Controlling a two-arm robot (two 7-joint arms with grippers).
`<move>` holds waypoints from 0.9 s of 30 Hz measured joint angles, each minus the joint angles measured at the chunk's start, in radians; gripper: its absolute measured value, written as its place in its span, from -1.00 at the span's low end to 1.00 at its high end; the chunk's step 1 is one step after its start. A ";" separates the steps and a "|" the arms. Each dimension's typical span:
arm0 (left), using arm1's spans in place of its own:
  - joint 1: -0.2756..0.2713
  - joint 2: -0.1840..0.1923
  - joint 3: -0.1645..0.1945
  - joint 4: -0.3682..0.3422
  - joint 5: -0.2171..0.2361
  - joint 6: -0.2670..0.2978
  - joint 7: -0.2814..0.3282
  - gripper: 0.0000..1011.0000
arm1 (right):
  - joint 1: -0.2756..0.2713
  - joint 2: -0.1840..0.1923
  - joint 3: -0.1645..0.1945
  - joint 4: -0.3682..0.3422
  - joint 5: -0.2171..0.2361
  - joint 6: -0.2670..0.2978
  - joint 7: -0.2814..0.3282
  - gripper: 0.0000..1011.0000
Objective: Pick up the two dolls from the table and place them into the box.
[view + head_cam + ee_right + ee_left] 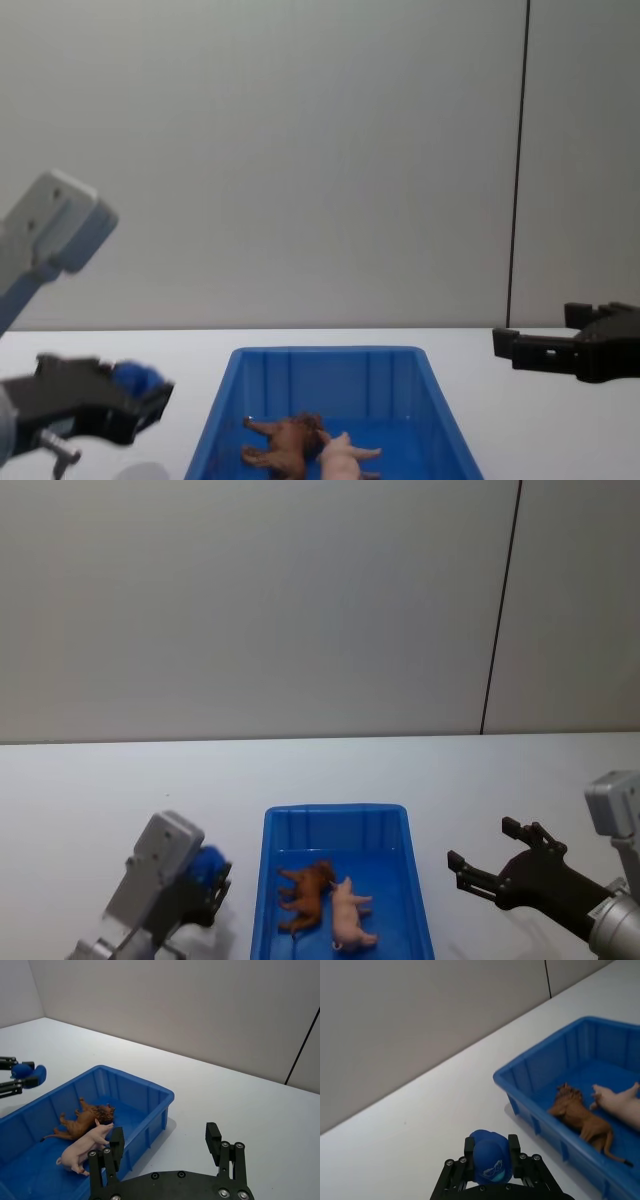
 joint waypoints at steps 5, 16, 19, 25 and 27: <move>-0.023 -0.012 0.000 -0.022 0.033 -0.009 -0.023 -0.27 | 0.000 0.000 0.000 0.000 0.000 0.000 0.000 0.98; -0.091 -0.084 0.035 -0.027 0.105 -0.045 -0.111 -0.08 | 0.000 0.000 0.000 0.000 0.000 0.000 0.000 0.98; -0.107 -0.106 0.048 -0.016 0.116 -0.056 -0.133 0.09 | 0.000 0.000 0.000 0.000 0.000 0.000 0.000 0.98; -0.137 -0.149 0.072 0.009 0.133 -0.078 -0.173 0.49 | 0.000 0.000 0.000 0.000 0.000 0.000 0.000 0.98; -0.143 -0.158 0.077 0.013 0.136 -0.084 -0.181 0.58 | 0.000 0.000 0.000 0.000 0.000 0.000 0.000 0.98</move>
